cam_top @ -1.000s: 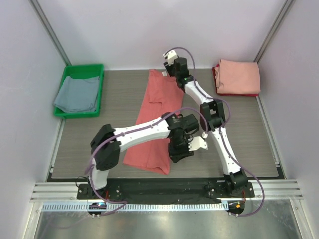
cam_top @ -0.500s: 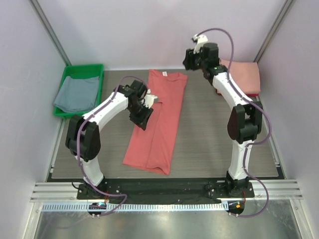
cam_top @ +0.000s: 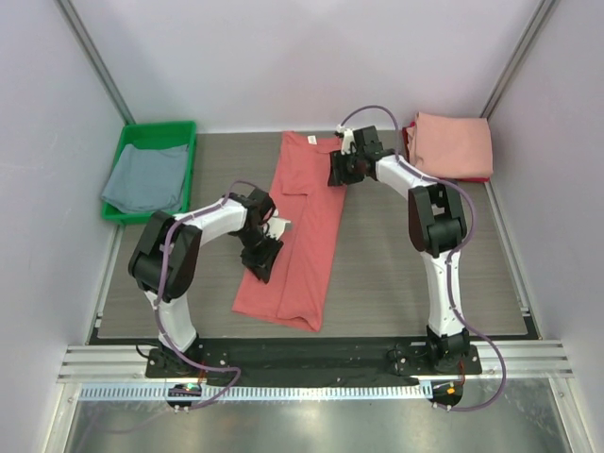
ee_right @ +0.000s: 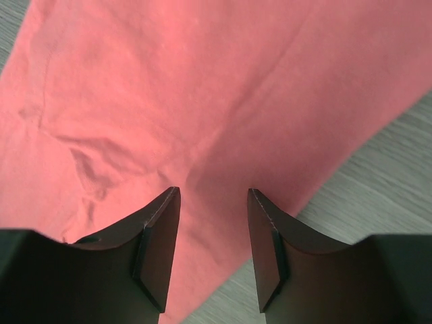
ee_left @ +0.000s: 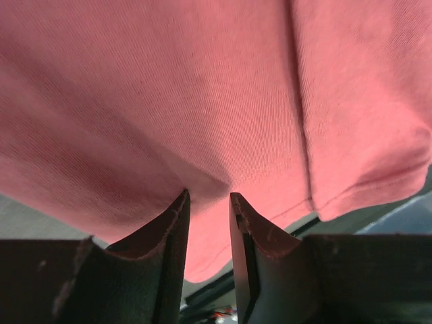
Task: Fold and stack the t-shirts
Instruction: Fold the tshirt
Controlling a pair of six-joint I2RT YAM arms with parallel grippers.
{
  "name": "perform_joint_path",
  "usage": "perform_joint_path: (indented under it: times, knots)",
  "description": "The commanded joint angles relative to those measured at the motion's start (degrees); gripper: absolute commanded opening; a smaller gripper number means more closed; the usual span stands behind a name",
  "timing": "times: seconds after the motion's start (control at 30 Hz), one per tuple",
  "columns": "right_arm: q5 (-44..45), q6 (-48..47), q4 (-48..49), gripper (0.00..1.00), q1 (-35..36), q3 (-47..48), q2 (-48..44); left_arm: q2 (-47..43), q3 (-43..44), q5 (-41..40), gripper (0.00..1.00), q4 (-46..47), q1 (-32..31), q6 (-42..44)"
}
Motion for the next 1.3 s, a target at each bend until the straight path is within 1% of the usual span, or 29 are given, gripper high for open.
perform_joint_path:
  times: [0.0,0.17,0.23,0.37,0.5,0.57,0.7,0.77,0.83,0.87,0.9,0.93,0.97,1.0,1.03,1.07,1.1,1.13,1.17,1.2,1.23,1.27]
  knots:
    - [0.28,-0.26,0.81,0.5,1.77,4.16,1.42,-0.57,-2.53,0.43,0.31,3.9,0.19,-1.75]
    - [4.67,-0.53,-0.51,0.5,3.0,6.18,5.03,3.82,-1.48,-0.89,0.31,3.28,-0.07,-1.75]
    - [5.12,-0.62,-1.21,0.5,3.09,7.23,6.95,6.02,-1.22,-0.71,0.31,2.76,-0.51,-1.67]
    - [5.65,-0.88,-1.92,0.49,3.35,11.79,10.56,7.51,-0.6,1.13,0.3,2.32,-3.14,-1.49]
    - [6.09,-0.88,-1.57,0.49,3.7,16.19,13.64,7.43,-0.42,2.27,0.3,2.23,-8.05,-1.57]
    - [6.26,-0.97,-1.3,0.49,3.88,17.77,14.61,7.34,-0.16,2.28,0.3,2.05,-9.2,-1.66]
    - [6.79,-1.06,-0.95,0.49,4.32,17.52,13.91,6.2,0.11,0.18,0.29,1.53,-9.65,-1.58]
    - [7.23,-1.23,-1.04,0.49,4.23,15.69,12.51,3.22,-0.25,-2.03,0.29,0.82,-9.3,-1.58]
    - [7.41,-1.49,-0.86,0.49,4.23,14.1,8.92,-0.55,-0.16,-3.69,0.29,-0.05,-8.25,-2.28]
    - [7.41,-1.5,-0.86,0.49,4.23,12.35,7.33,-5.18,0.02,-4.92,0.32,-0.49,-7.9,-2.63]
    - [7.41,-1.41,-0.6,0.49,4.23,11.46,2.71,-8.19,0.37,-6.32,0.34,-0.85,-7.63,-2.89]
    - [7.32,-1.49,-0.51,0.49,4.23,10.59,0.22,-10.83,2.02,-8.34,0.35,-2.24,-6.93,-4.72]
    - [7.06,-1.41,-0.25,0.49,4.23,7.88,-3.11,-16.25,3.26,-11.14,0.37,-3.04,-6.23,-5.61]
    - [7.14,-1.49,0.89,0.5,4.23,6.03,-6.1,-18.74,4.66,-12.39,0.38,-3.83,-5.61,-8.14]
    - [7.23,-1.06,1.51,0.5,4.23,3.92,-12.48,-20.76,7.55,-13.79,0.41,-4.71,-5.0,-10.0]
    - [7.23,1.29,2.12,0.5,4.23,-0.89,-15.42,-22.96,8.88,-16.42,0.52,-4.63,-3.34,-11.84]
    - [6.71,2.88,2.56,0.51,4.23,-3.55,-18.23,-25.59,9.94,-17.92,0.6,-4.71,-2.89,-14.47]
    - [6.09,5.25,2.57,0.52,4.15,-6.36,-23.48,-26.4,11.6,-19.51,0.64,-4.72,-2.45,-19.72]
    - [5.22,7.53,2.39,0.51,4.06,-12.39,-25.79,-26.84,12.23,-21.44,0.69,-5.24,-2.09,-23.42]
    - [3.03,12.52,1.87,0.52,3.88,-15.76,-28.43,-26.41,12.93,-22.41,0.72,-6.11,-0.87,-26.33]
    - [1.88,14.57,1.6,0.52,3.88,-19.27,-30.63,-26.15,13.02,-21.2,0.74,-6.91,-0.16,-29.32]
    - [0.3,16.42,1.51,0.52,3.88,-26.44,-35.18,-26.49,11.98,-21.19,0.75,-6.13,0.45,-30.31]
